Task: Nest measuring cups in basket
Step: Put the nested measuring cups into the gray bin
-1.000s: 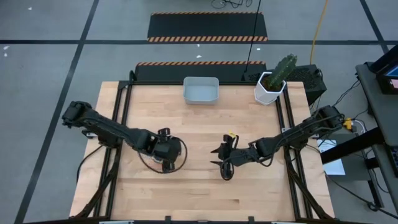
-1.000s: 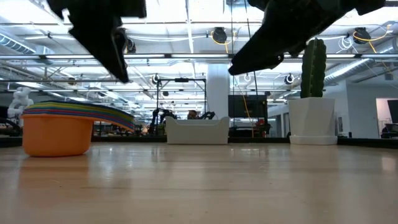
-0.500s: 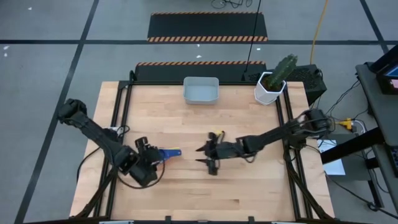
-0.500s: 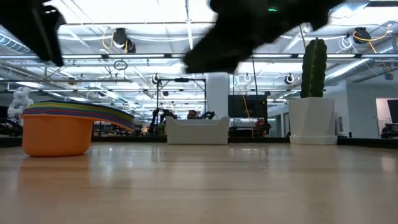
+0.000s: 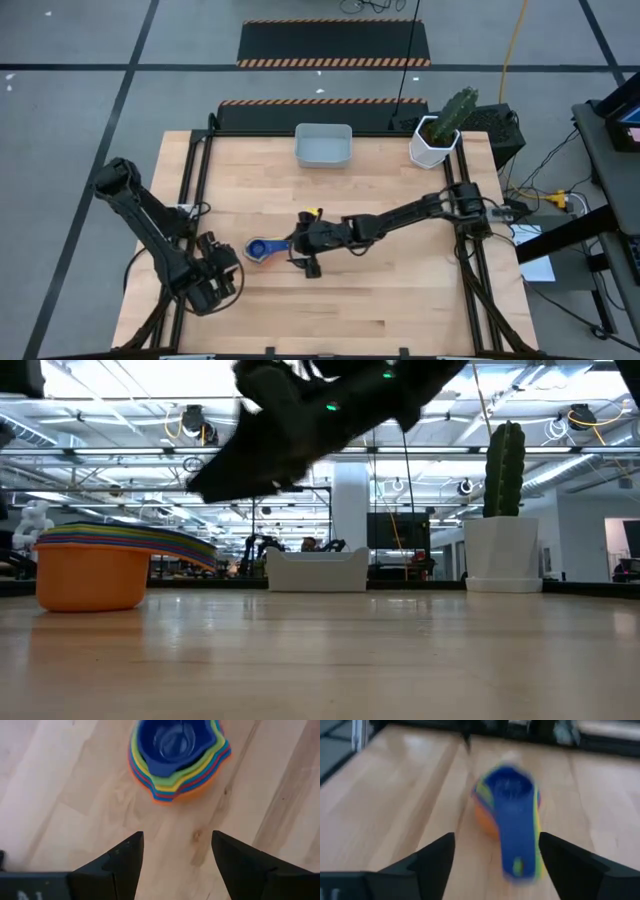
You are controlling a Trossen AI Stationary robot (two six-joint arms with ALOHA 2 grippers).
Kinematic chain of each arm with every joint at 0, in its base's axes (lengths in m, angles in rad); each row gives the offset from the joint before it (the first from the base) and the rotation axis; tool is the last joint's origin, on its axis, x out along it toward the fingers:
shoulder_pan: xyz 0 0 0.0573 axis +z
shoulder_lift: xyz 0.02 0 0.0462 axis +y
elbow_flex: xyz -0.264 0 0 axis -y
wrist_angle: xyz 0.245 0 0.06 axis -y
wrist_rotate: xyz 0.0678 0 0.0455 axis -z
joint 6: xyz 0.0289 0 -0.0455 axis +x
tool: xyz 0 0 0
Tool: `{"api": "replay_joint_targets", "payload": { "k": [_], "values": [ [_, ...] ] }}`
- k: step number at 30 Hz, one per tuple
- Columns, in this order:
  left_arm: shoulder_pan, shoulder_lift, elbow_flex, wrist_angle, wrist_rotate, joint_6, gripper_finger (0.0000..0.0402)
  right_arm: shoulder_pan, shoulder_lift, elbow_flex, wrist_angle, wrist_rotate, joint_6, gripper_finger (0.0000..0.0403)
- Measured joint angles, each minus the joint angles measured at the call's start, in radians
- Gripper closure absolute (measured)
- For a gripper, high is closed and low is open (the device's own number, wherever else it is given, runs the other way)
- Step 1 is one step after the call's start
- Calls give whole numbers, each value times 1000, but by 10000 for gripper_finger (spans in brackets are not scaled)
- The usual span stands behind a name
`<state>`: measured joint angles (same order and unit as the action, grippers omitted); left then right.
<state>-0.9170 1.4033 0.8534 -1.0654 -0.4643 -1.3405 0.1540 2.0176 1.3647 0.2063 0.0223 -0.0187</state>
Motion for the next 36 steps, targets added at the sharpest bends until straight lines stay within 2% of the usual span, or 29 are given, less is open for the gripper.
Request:
{"api": "replay_joint_targets", "payload": {
  "k": [6,13,16,20,23,27,36],
  "values": [
    [1,0,-95,145,-1,-9,165,-35,44,51,9,-15,-42,89],
    [20,1,-184,216,0,-16,165,-83,84,53,81,-148,-36,87],
    [35,0,-219,299,-4,5,165,-100,121,53,109,-208,-17,87],
    [77,0,-275,466,-7,81,165,-104,157,52,130,-205,-24,87],
    [107,0,-303,516,-8,111,165,-103,162,52,124,-206,-27,88],
    [143,0,-320,522,-8,139,165,-102,162,52,98,-183,-48,103],
    [193,0,-322,578,-39,238,165,-110,162,52,102,-183,-55,167]
  ]
}}
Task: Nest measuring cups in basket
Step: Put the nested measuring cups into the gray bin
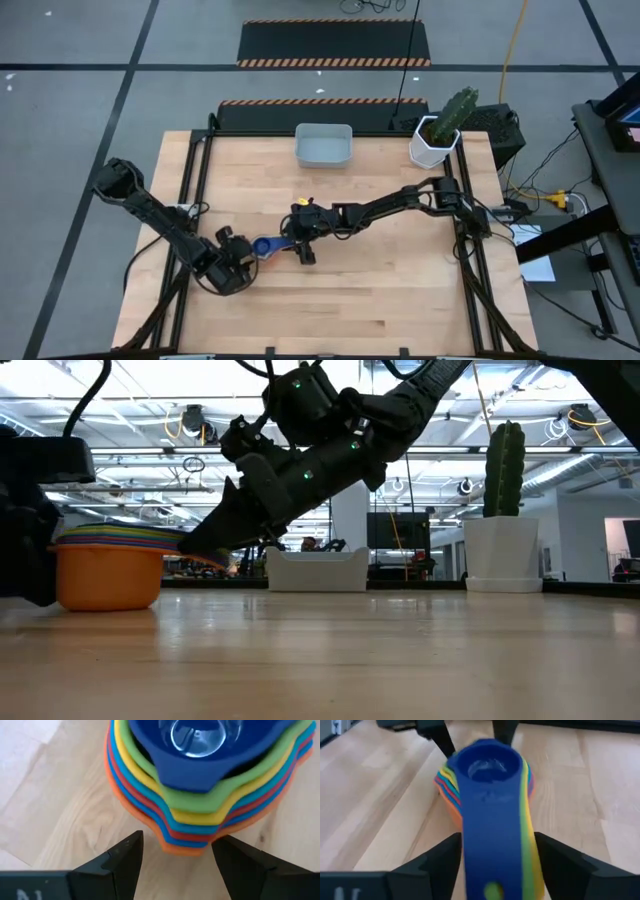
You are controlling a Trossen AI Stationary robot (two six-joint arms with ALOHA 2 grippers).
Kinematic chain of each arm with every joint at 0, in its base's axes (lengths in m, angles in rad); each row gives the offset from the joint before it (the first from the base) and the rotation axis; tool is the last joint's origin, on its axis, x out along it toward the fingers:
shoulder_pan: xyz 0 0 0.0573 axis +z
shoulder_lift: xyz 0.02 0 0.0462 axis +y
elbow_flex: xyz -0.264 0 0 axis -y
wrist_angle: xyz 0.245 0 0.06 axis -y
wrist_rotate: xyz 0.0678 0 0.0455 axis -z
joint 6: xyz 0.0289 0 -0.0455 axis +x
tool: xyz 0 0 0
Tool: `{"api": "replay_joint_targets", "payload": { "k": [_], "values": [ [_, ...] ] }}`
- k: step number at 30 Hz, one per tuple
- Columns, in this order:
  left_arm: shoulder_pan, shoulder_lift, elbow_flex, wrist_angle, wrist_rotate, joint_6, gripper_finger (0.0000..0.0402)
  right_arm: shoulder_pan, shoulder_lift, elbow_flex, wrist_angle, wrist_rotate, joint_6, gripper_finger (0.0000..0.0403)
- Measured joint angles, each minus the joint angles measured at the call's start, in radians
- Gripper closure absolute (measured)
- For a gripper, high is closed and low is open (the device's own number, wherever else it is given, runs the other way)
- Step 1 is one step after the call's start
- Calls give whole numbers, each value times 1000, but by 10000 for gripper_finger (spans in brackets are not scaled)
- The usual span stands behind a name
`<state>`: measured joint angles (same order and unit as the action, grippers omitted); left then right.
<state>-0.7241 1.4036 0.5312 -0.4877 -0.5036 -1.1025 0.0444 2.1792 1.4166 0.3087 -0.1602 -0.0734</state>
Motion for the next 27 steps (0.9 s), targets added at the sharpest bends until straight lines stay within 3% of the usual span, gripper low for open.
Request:
{"api": "replay_joint_targets", "payload": {
  "k": [8,15,27],
  "values": [
    [38,0,0,-2,-25,46,165,1,0,0,-24,-24,1,211],
    [55,0,0,1,-25,62,165,2,-2,0,-38,-22,0,221],
    [57,0,0,44,-58,81,165,45,-2,-2,-68,103,-44,155]
  ]
}}
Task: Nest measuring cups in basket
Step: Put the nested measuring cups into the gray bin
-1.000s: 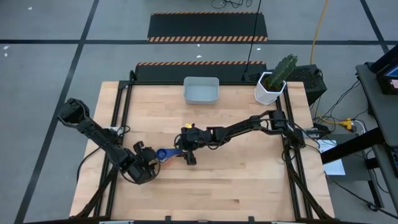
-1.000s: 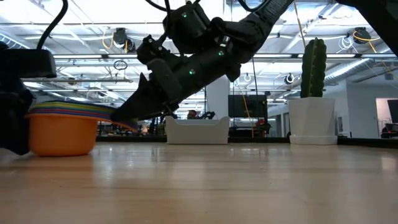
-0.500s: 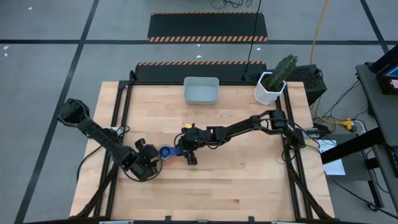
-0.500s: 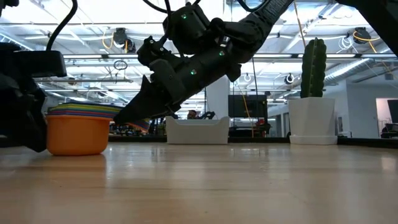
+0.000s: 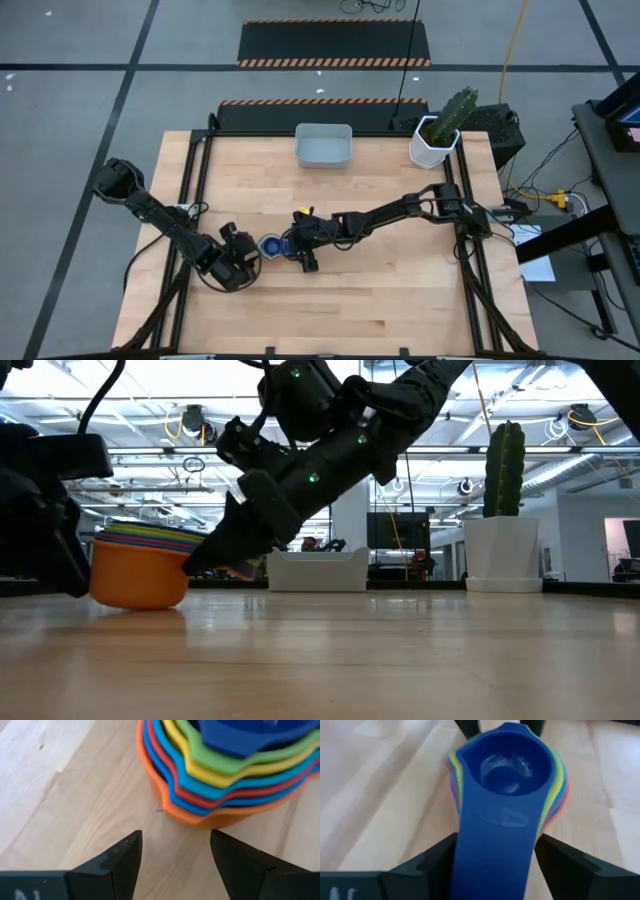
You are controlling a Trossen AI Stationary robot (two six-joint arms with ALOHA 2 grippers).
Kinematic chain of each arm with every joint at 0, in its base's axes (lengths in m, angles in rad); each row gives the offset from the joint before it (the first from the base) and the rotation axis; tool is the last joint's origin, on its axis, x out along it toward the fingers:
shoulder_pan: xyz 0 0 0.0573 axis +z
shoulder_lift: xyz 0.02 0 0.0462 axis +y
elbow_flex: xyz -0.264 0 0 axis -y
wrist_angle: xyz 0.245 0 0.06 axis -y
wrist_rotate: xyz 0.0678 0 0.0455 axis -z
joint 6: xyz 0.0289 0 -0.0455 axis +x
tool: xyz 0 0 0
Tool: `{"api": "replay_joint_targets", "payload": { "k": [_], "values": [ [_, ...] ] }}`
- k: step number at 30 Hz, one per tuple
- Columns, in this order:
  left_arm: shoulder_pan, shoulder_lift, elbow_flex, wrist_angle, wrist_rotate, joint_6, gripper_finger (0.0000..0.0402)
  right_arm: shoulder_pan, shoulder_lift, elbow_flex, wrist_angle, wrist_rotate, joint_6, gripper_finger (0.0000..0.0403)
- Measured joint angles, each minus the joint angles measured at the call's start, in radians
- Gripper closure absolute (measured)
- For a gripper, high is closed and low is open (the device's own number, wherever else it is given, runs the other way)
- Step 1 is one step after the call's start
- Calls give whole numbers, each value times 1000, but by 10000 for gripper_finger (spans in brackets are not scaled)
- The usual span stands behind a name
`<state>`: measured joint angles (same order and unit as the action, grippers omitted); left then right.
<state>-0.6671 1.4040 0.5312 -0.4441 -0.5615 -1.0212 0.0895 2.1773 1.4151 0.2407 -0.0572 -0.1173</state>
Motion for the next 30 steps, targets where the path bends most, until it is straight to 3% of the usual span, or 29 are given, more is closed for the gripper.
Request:
{"api": "replay_joint_targets", "payload": {
  "k": [7,15,25,30],
  "values": [
    [-1,0,0,33,-1,17,165,2,0,0,-14,5,-2,163],
    [1,0,0,30,-16,33,165,8,-5,0,-28,4,8,143],
    [29,0,0,46,-16,65,165,2,-1,0,-30,56,-16,203],
    [42,0,0,85,-14,105,165,3,0,0,-31,89,-38,215]
  ]
}}
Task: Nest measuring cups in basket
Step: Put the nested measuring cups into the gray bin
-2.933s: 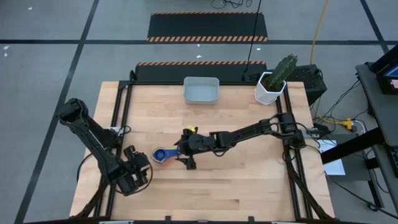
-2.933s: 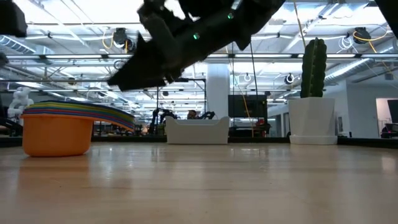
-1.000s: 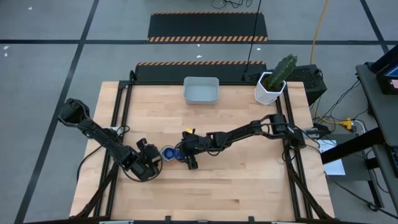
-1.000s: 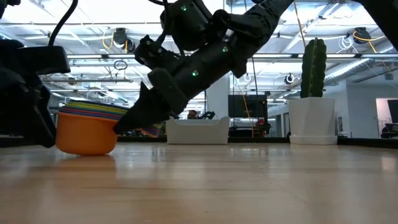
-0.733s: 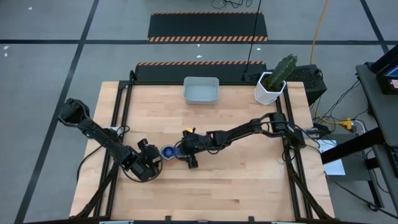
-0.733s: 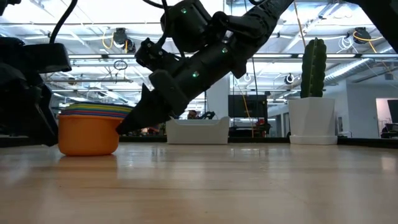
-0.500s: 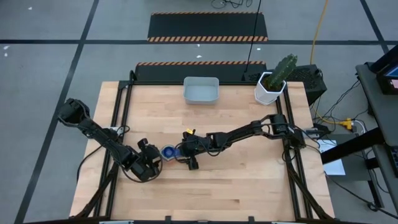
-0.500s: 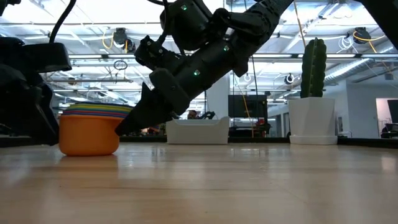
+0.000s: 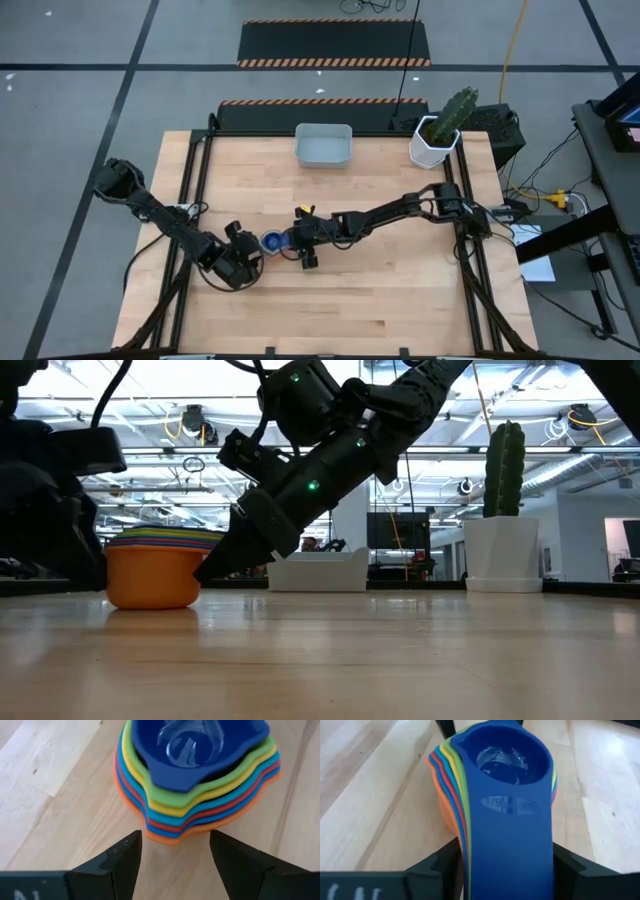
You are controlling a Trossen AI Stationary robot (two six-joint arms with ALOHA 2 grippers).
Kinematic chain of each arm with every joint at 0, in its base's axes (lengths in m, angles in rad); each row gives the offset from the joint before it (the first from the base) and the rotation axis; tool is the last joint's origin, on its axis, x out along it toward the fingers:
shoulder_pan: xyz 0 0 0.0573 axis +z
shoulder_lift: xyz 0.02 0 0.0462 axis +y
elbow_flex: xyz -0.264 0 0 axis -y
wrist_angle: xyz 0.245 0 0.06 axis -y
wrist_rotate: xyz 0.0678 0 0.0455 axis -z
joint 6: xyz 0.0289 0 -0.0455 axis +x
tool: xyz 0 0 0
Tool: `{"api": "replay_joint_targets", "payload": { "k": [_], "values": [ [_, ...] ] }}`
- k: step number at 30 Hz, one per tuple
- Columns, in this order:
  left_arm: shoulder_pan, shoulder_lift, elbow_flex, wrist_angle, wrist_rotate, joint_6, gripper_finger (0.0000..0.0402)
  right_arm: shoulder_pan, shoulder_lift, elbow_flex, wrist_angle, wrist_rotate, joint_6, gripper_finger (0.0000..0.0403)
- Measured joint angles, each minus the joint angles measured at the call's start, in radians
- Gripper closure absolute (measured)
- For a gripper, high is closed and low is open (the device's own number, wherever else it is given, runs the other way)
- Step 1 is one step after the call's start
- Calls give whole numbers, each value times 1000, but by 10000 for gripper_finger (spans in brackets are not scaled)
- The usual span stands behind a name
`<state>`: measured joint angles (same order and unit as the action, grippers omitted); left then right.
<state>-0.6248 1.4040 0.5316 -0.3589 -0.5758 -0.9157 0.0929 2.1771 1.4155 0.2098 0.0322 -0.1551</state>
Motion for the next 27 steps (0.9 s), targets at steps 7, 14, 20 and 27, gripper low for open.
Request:
{"api": "replay_joint_targets", "payload": {
  "k": [7,14,20,27],
  "values": [
    [8,0,0,15,4,29,165,-2,1,0,-1,-5,-5,240],
    [8,0,0,9,3,48,165,-3,1,0,-5,-3,-6,271],
    [9,0,1,-74,6,50,165,-3,-3,0,-13,-10,-4,272],
    [9,0,1,-147,20,39,165,0,-4,0,-14,-15,-7,274]
  ]
}}
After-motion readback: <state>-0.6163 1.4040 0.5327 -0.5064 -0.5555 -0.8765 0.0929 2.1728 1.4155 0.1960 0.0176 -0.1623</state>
